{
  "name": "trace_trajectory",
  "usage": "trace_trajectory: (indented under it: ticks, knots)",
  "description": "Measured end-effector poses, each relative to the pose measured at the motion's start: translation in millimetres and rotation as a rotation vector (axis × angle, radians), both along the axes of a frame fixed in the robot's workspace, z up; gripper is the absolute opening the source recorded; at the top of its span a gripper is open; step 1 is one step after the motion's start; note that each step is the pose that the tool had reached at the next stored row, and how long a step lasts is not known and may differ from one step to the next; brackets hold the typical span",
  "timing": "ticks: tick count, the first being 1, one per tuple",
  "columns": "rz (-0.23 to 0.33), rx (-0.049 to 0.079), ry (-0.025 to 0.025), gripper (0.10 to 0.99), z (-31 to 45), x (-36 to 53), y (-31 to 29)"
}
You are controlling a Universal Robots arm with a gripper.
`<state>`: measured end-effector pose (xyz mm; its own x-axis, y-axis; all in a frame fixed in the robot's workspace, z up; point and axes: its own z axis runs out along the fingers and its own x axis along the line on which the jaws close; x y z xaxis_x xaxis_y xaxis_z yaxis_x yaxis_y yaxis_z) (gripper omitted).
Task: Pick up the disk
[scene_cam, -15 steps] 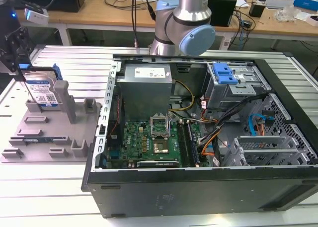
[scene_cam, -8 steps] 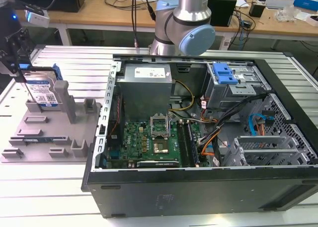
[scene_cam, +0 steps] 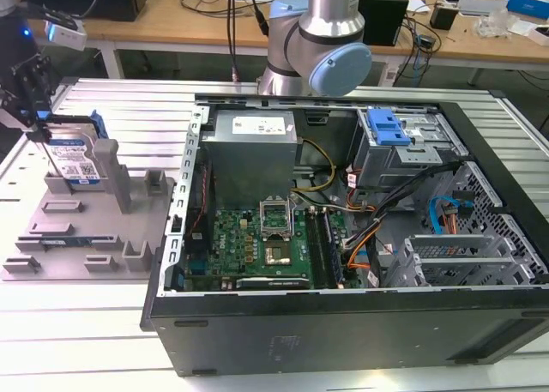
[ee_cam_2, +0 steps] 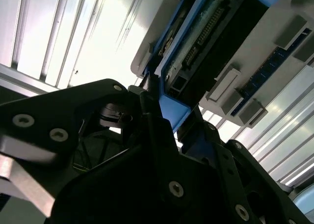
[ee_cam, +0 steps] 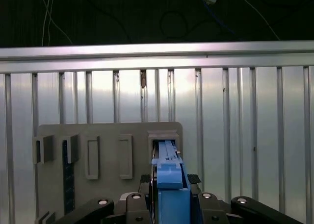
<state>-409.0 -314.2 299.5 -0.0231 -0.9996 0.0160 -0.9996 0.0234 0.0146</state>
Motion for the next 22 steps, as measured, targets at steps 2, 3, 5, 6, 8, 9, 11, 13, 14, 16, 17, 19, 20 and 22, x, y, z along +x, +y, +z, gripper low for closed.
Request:
trace_trajectory:
  ticks: [2,3,5,6,8,9,11,13,14,16,17,19,20,22]
  knots:
    - [0.000,0.000,0.0000,0.392,-0.2,0.0,0.0]
    - [0.000,0.000,0.0000,0.392,-0.2,0.0,0.0]
    - [0.000,0.000,0.0000,0.392,-0.3,0.0,0.0]
    - [0.000,0.000,0.0000,0.392,-0.4,0.0,0.0]
    - [0.000,-0.001,0.0000,0.392,-0.7,0.0,-0.1]
    - [0.000,-0.001,0.0000,0.392,-0.8,0.0,-0.1]
    - [0.000,-0.001,0.0001,0.365,-1.2,0.0,0.0]
    - [0.000,-0.001,0.0000,0.365,-1.6,0.0,0.0]
    - [0.000,-0.001,0.0000,0.365,-1.6,0.0,0.0]
    - [0.000,-0.001,0.0001,0.365,-1.6,0.0,0.0]
    - [0.000,-0.001,0.0001,0.365,-1.7,0.0,0.0]
    - [0.000,-0.001,0.0000,0.365,-1.7,0.0,0.0]
    - [0.000,-0.001,0.0000,0.365,-1.7,0.0,0.0]
    - [0.000,-0.002,-0.0009,0.365,-0.2,0.1,0.0]
